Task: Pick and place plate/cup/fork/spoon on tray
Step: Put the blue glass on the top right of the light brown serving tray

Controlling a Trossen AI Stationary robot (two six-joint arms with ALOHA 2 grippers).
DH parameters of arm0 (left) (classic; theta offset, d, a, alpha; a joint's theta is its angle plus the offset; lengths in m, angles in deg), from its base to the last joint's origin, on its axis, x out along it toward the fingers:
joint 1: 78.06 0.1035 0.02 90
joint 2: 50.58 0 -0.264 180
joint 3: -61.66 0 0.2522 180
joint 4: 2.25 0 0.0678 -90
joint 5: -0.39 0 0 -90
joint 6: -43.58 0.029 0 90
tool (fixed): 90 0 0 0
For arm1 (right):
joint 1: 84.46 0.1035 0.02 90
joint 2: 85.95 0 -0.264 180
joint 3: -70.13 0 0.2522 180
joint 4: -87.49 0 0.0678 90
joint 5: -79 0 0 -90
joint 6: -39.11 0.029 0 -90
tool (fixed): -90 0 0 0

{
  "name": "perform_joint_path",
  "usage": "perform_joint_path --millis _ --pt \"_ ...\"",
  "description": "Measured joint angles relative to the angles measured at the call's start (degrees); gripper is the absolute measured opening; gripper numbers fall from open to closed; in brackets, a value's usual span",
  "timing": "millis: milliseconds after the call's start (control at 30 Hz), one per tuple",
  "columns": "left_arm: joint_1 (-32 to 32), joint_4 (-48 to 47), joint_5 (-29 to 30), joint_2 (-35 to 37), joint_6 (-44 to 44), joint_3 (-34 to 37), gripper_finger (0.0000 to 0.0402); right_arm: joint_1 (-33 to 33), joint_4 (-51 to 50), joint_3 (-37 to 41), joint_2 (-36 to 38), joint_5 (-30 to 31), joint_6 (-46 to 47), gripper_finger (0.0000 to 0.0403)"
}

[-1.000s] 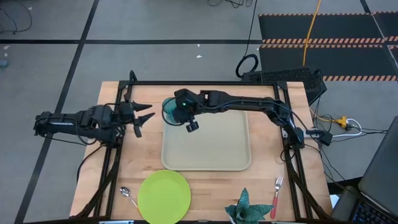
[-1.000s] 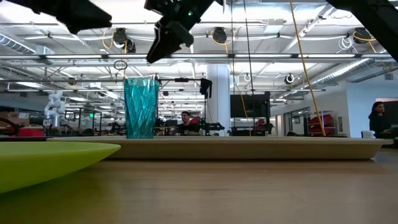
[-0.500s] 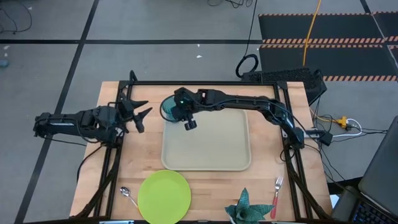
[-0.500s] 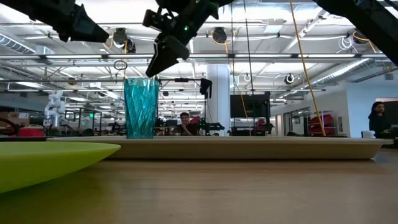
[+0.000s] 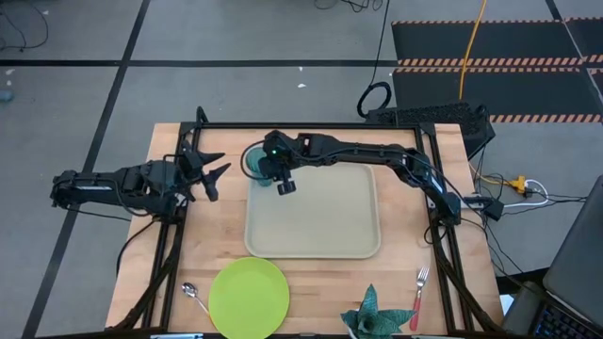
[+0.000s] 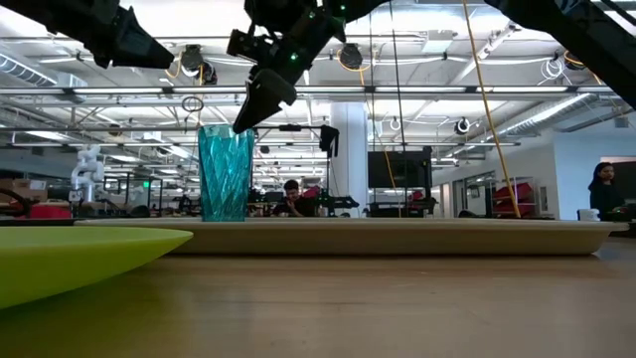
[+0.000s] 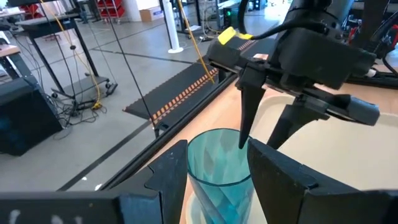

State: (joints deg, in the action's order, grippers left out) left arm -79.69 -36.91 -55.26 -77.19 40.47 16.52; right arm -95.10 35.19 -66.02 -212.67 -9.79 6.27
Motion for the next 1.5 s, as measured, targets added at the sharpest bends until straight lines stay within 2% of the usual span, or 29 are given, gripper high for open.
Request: perform_joint_path --millis 167,500,700,833,1100,1300,1500 --pt "0.0 -0.4 0.0 0.0 0.0 0.0 0.0170 -0.4 -1.6 0.0 0.0 0.0 0.6 0.0110" --pt "0.0 -0.5 0.0 0.0 0.0 0.0 0.0170 -0.3 -4.8 0.0 0.0 -0.1 0.6 0.0007" --pt "0.0 -0.8 0.0 0.0 -0.1 0.0 0.0170 0.6 -4.7 0.0 1.2 3.6 0.2 0.0003" --pt "0.0 -2.3 0.0 0.0 -1.3 -0.1 0.0170 1.7 -10.1 0.0 4.9 3.7 2.3 0.0001" --pt "-0.1 -4.0 0.0 0.0 -3.5 -0.1 0.0170 0.9 -26.6 0.0 14.7 3.1 16.7 0.0001" --pt "-0.4 -3.8 -1.6 0.0 -4.7 -0.1 0.0170 -0.5 -38.7 0.1 16.9 3.2 24.1 0.0001" --pt "-0.4 -3.8 -1.8 0.0 -4.9 -0.1 0.0170 -0.6 -38.1 6.9 17.6 3.2 27.3 0.0000"
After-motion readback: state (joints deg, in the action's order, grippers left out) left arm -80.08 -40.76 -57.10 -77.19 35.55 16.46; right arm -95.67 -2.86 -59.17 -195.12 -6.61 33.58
